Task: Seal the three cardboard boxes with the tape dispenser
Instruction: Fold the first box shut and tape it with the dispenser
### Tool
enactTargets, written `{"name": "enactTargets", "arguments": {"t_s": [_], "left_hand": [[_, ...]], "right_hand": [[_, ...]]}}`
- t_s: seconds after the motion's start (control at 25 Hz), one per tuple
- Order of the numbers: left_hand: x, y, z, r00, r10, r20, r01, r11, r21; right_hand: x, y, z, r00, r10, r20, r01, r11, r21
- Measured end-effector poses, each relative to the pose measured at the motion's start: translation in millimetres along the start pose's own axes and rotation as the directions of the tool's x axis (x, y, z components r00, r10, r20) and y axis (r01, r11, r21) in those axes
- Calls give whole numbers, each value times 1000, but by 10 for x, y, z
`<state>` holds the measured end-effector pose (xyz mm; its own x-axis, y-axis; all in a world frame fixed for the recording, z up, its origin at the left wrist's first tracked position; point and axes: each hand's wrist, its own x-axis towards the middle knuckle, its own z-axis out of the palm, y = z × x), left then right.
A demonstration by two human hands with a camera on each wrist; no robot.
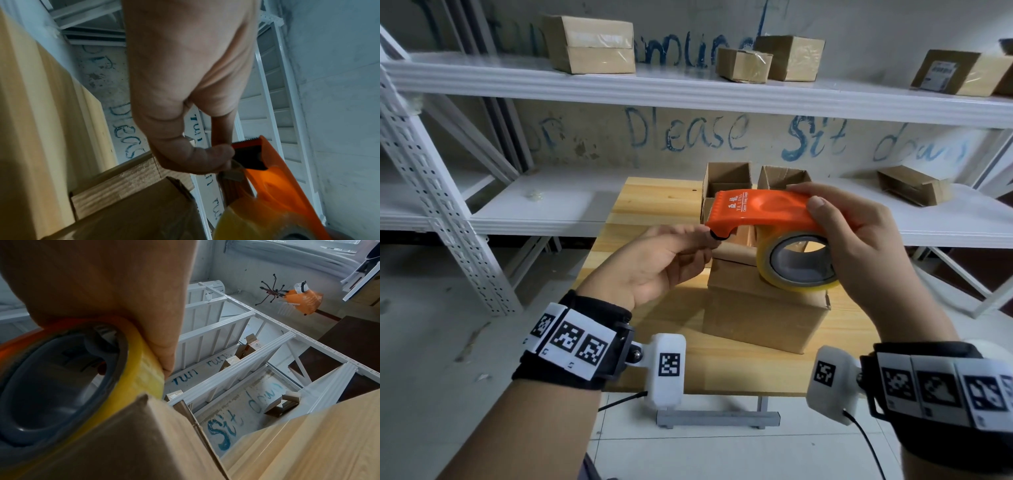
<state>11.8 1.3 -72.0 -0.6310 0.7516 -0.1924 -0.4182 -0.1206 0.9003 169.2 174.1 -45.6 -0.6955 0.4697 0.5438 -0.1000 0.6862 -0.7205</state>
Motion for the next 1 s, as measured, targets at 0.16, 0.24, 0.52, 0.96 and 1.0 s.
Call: {"name": "enactTargets", "arguments": {"t_s": [0.16,0.24,0.52,0.96,1.0], "left_hand": [[-32,49,-34,999,5,-34,-6,999,-41],[-55,90,-37,996,33,-80,-42,993,-113],[-90,186,-8,981,103,-167,-114,992,-58],[-77,291,16,986,88,-144,-77,994,83],[-70,297,0,983,94,-155,-84,994,74]], "right_hand": [[-27,-33,-16,999,-15,-30,16,1000,8],[-36,-64,-11,997,-31,-66,34,998,44],[4,-94,-43,993,-74,-89,78,996,39],[34,-173,-143,979,-165,-120,163,986,-23],[33,-172,-148,979,-162,-120,161,987,-21]]}}
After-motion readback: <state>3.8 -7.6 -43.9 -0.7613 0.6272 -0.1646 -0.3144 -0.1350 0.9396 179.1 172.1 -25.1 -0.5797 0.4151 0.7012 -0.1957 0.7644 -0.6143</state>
